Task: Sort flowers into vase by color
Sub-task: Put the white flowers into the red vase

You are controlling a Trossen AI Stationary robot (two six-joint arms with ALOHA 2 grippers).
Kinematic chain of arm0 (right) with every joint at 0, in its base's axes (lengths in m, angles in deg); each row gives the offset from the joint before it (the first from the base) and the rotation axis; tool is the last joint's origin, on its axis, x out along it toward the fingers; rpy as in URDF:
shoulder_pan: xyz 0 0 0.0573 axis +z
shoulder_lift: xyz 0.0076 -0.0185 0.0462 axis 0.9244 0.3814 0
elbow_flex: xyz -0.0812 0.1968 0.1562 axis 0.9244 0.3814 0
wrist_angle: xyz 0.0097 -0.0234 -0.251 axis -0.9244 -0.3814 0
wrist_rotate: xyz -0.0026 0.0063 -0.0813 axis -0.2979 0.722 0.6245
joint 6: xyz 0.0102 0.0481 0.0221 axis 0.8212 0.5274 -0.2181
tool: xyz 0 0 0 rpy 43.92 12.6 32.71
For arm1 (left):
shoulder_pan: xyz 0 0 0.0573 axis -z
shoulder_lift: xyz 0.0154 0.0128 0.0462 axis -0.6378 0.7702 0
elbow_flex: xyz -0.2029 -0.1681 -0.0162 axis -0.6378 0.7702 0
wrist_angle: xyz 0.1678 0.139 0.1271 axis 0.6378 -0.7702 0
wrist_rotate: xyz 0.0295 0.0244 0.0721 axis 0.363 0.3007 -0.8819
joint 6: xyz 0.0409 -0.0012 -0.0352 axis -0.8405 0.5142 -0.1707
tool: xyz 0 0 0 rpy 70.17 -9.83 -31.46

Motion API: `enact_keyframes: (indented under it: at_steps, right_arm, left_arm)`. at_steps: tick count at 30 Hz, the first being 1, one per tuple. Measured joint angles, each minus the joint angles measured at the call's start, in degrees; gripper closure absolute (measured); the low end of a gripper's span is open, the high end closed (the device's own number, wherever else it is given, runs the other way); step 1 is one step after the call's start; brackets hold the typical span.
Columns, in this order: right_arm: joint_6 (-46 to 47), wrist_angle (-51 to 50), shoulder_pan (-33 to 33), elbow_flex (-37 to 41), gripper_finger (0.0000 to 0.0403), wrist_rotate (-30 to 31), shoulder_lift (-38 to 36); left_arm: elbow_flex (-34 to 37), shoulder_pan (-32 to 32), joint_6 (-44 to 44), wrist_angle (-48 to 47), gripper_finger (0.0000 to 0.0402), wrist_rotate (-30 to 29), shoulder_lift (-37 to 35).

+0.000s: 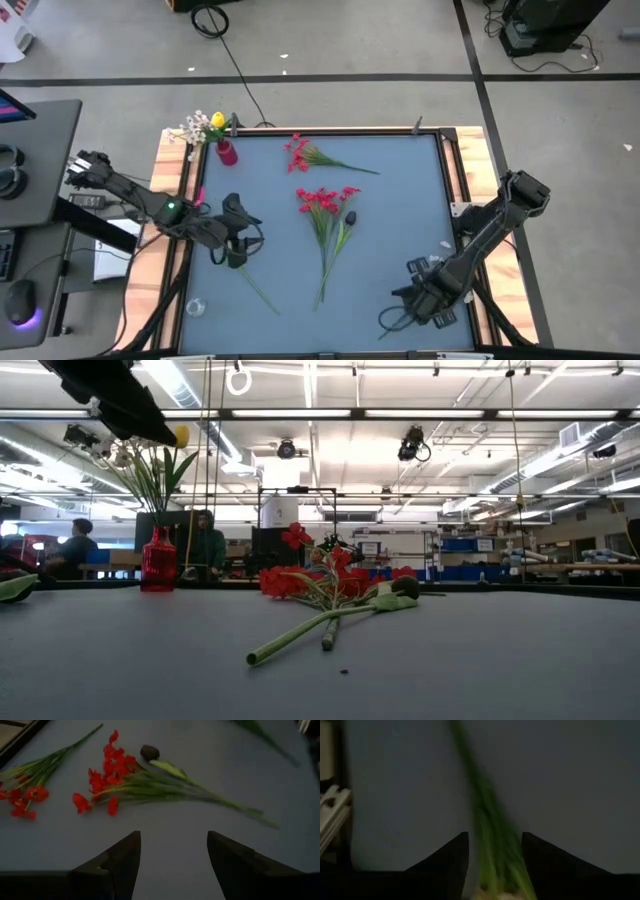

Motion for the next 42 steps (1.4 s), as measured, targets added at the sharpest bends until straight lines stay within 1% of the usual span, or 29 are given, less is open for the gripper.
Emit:
enact_keyframes:
  at_steps: [2, 5, 6, 10, 14, 18, 21, 27, 29, 31, 33, 37, 39, 42]
  right_arm:
    - [-1.37, 2.37, 0.91, 1.16, 0.0201, 0.18, 0.0]
    - [-1.74, 3.09, 1.79, 2.92, 0.0193, 3.27, 0.0]
    - [-1.98, 3.87, 1.88, 3.69, 0.0191, 3.43, 0.0]
    - [-4.54, 10.1, 1.98, 7.55, 0.0189, -0.42, 0.04]
    - [-4.27, 10.37, 2.0, 10.0, 0.0191, 0.69, 0.04]
    - [-4.05, 12.3, 1.25, 11.81, 0.0213, 0.18, -0.17]
    - [-2.67, 12.77, 0.23, 12.23, 0.025, 0.0, -0.24]
    - [2.59, 13.59, -4.52, 11.85, 0.0356, -3.99, -0.04]
    - [4.46, 14.76, -6.48, 11.25, 0.0383, -5.75, -0.02]
    - [6.64, 15.26, -8.55, 10.69, 0.0387, -7.77, -0.02]
    - [9.81, 15.89, -10.76, 9.77, 0.0379, -9.11, 0.0]
    - [18.79, 16.27, -16.13, 7.64, 0.0371, -12.41, 0.0]
    - [24.58, 16.8, -19.56, 6.82, 0.0375, -15.39, 0.0]
    - [31.79, 19.48, -25.13, 5.75, 0.0378, -21.42, 0.0]
  left_arm:
    - [0.0, 0.0, 0.03, 0.56, 0.0169, -0.11, 1.92]
    - [0.0, 0.0, 1.34, 0.62, 0.0169, -0.48, 4.51]
    - [0.0, 0.0, 2.2, 0.71, 0.0169, -0.48, 5.33]
    - [0.0, 0.0, 4.26, 1.1, 0.0169, -0.61, 8.09]
    - [0.0, 0.0, 4.54, 2.48, 0.0169, -0.63, 9.69]
    - [0.0, -0.15, 4.53, 2.92, 0.0169, -0.7, 9.82]
    - [0.0, -0.67, 4.55, 2.81, 0.0169, -0.87, 9.74]
    - [0.0, -1.82, 4.06, 2.86, 0.0169, -1.14, 9.67]
    - [0.0, -2.28, 2.97, 2.82, 0.0169, -1.13, 9.67]
    - [0.0, -2.5, 1.61, 2.82, 0.0169, -1.14, 9.67]
    - [0.0, -2.64, 0.09, 2.82, 0.0169, -1.14, 9.67]
    - [0.0, -2.64, -2.45, 2.83, 0.0169, -1.09, 9.67]
    - [0.0, -2.62, -3.13, 2.86, 0.0169, -1.09, 9.67]
    - [0.0, -2.62, -4.31, 3.49, 0.0169, -1.09, 9.67]
